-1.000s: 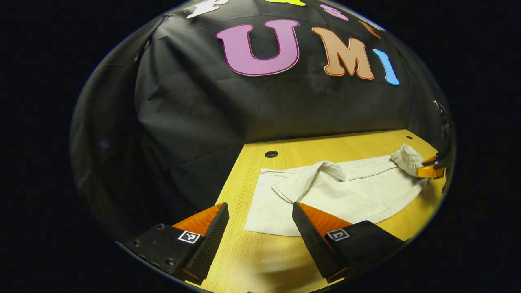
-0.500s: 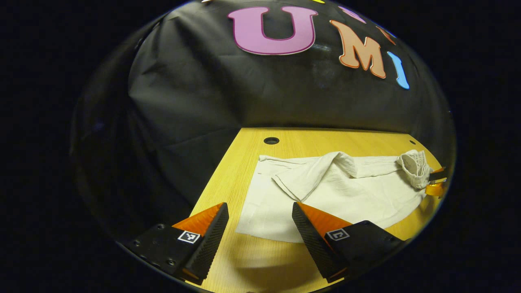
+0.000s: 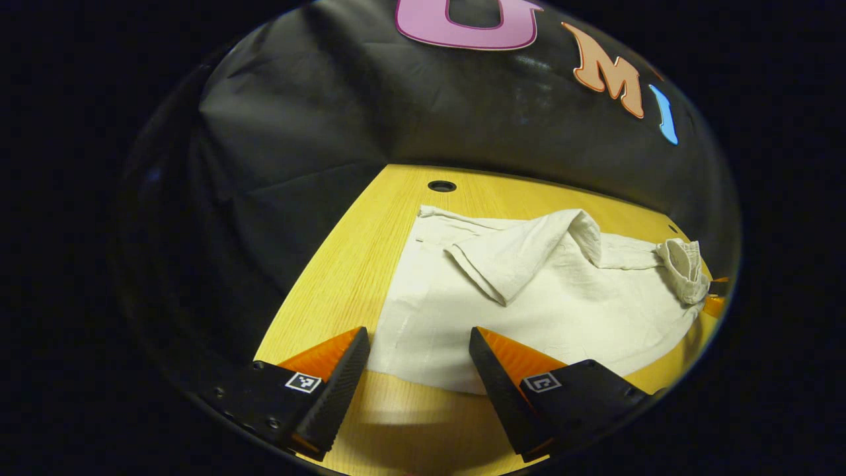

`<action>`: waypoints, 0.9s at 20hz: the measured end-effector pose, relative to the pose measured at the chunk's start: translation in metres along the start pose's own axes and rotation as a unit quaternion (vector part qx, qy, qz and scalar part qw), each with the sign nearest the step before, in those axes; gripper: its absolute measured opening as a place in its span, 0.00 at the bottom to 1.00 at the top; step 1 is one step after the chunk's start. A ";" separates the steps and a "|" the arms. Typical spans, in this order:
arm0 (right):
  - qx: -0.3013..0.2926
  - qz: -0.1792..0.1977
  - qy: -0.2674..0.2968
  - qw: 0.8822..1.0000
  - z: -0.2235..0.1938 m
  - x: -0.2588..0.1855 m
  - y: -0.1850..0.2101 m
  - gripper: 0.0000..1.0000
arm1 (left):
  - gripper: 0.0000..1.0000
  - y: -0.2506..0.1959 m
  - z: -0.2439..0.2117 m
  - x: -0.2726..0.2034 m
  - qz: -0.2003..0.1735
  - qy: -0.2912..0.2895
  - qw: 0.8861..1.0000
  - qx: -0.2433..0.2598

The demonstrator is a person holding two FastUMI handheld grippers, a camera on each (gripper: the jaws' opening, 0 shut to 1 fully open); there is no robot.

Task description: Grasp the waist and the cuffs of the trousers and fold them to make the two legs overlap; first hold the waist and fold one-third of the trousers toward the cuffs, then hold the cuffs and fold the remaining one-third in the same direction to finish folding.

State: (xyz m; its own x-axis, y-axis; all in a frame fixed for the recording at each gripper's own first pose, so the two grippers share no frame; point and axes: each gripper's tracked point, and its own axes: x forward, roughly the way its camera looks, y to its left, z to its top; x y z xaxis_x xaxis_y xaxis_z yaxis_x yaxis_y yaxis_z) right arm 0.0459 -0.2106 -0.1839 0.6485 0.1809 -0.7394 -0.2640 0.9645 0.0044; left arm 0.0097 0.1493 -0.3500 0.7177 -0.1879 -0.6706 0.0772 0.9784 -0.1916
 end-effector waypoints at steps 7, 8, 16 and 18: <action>0.009 -0.009 -0.005 1.000 -0.001 -0.004 -0.012 0.99 | 0.94 -0.007 -0.001 0.005 -0.004 0.010 1.000 0.018; 0.009 -0.009 -0.005 1.000 -0.003 -0.005 -0.013 0.99 | 0.83 -0.008 0.000 0.005 -0.006 0.011 1.000 0.018; 0.000 -0.004 0.002 1.000 -0.018 -0.018 -0.032 0.99 | 0.03 -0.031 0.006 0.009 -0.025 -0.001 1.000 -0.012; 0.002 -0.002 0.000 1.000 -0.016 -0.019 -0.037 0.98 | 0.00 -0.033 0.006 0.010 -0.022 0.009 1.000 -0.013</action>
State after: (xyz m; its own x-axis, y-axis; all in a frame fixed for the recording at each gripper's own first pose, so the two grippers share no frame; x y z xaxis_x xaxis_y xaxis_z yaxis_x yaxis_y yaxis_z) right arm 0.0313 -0.2524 -0.1807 0.6501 0.1769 -0.7390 -0.2582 0.9661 0.0041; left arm 0.0184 0.1162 -0.3456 0.7016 -0.2319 -0.6738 0.0898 0.9668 -0.2392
